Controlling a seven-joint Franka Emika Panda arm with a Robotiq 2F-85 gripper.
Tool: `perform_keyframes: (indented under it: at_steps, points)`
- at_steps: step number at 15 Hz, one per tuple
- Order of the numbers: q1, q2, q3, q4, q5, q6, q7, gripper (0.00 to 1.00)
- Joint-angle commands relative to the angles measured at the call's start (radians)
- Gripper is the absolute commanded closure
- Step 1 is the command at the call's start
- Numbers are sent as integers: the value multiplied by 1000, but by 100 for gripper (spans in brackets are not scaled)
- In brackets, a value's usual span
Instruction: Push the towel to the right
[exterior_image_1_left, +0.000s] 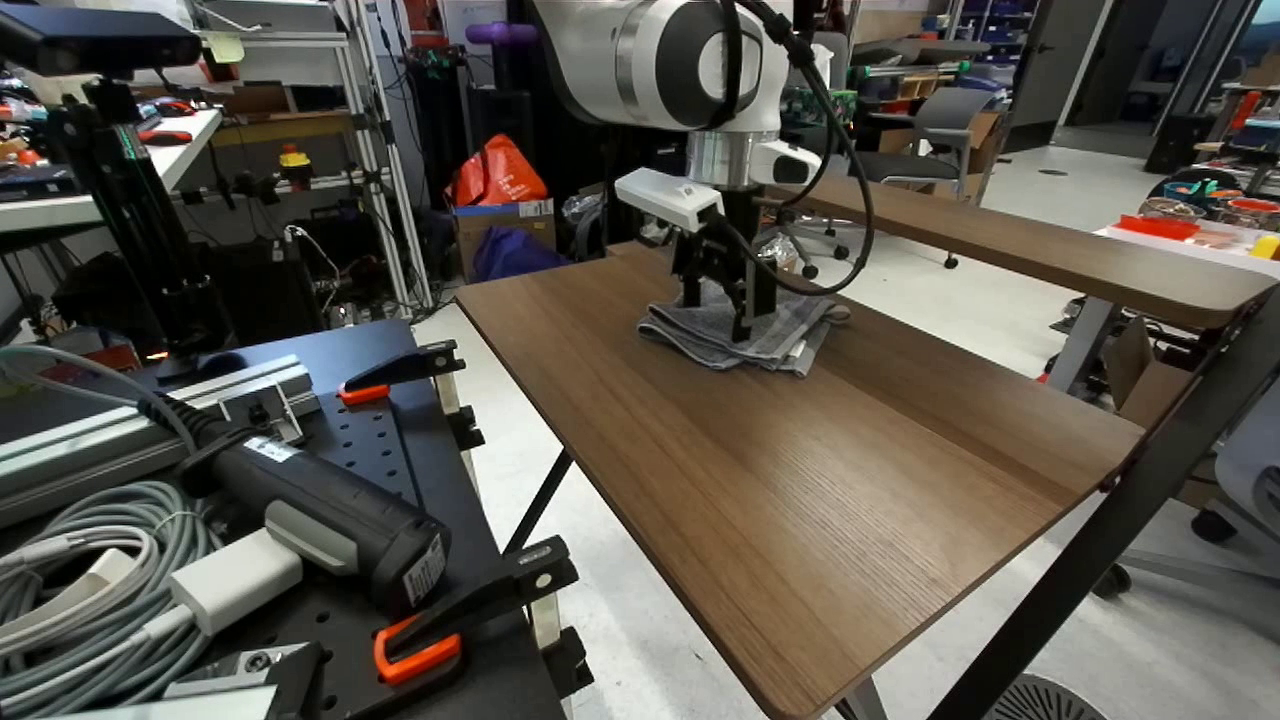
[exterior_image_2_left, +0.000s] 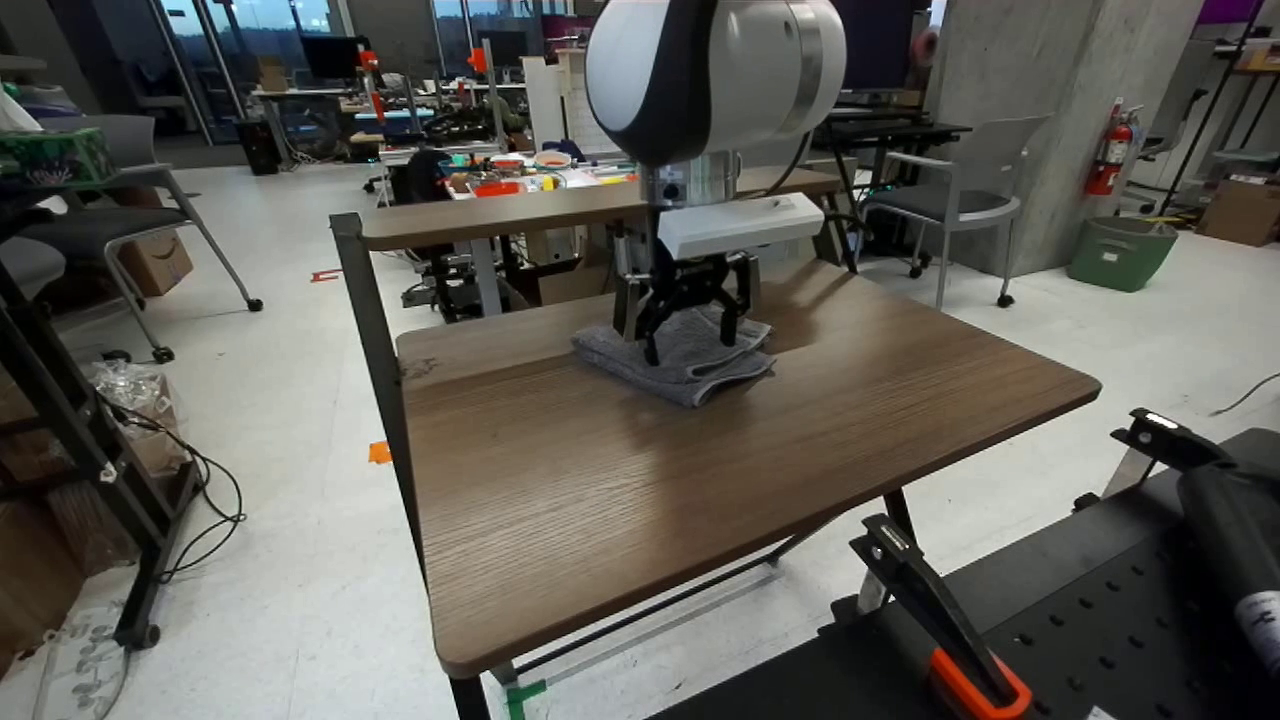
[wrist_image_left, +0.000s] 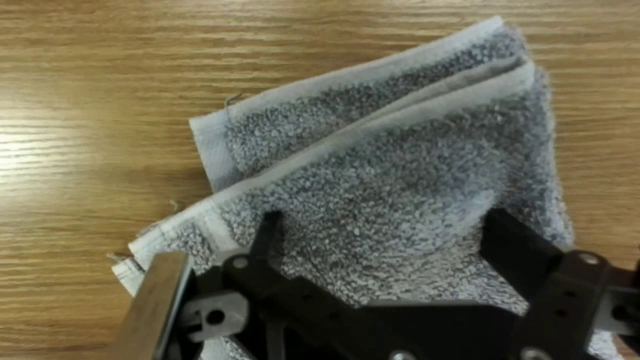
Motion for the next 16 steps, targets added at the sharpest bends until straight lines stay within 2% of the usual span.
perform_keyframes:
  at_steps: [1,7,11,16]
  points:
    - [-43,-4,-16,-11,7,-22,-27,0]
    - [-150,-9,-38,-54,25,-13,-61,0]
    - [-222,-39,-53,-130,28,3,-92,0]
    - [-266,-129,-56,-220,29,-11,-117,0]
